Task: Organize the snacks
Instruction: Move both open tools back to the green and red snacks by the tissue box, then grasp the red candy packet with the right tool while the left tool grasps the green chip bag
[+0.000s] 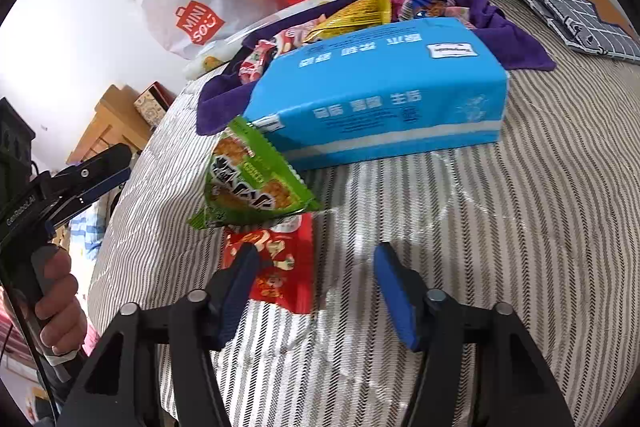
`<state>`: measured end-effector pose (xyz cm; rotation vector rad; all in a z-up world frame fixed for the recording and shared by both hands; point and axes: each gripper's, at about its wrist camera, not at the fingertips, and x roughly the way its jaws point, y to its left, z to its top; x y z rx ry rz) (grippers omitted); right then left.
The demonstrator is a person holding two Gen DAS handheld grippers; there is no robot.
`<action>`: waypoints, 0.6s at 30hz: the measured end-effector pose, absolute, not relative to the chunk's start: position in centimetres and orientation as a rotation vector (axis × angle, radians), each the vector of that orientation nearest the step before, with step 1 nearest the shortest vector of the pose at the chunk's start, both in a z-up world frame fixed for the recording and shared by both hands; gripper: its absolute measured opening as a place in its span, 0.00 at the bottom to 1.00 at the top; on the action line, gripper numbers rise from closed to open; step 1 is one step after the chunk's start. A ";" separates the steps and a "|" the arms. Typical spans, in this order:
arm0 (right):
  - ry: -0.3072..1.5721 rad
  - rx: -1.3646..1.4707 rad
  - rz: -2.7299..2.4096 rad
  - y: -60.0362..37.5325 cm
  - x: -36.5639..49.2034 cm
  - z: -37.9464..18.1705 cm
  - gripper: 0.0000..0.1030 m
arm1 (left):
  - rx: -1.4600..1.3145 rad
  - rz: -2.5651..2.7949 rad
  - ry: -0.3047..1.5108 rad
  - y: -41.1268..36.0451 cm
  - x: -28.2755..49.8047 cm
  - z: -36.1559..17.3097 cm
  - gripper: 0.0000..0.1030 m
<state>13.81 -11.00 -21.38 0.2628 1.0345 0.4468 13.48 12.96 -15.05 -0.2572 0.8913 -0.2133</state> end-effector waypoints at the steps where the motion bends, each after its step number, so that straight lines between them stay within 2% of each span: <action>1: 1.033 0.259 0.451 -10.8 13.7 -21.4 0.63 | -0.254 -0.213 0.893 12.9 13.5 -15.1 0.69; 10: 1.021 0.195 0.465 -7.9 13.5 -21.5 0.78 | -0.272 -0.223 0.937 12.6 13.7 -16.7 0.69; 18: 0.982 0.032 0.365 -4.5 13.3 -21.9 0.81 | -0.277 -0.215 0.958 12.5 14.1 -17.5 0.69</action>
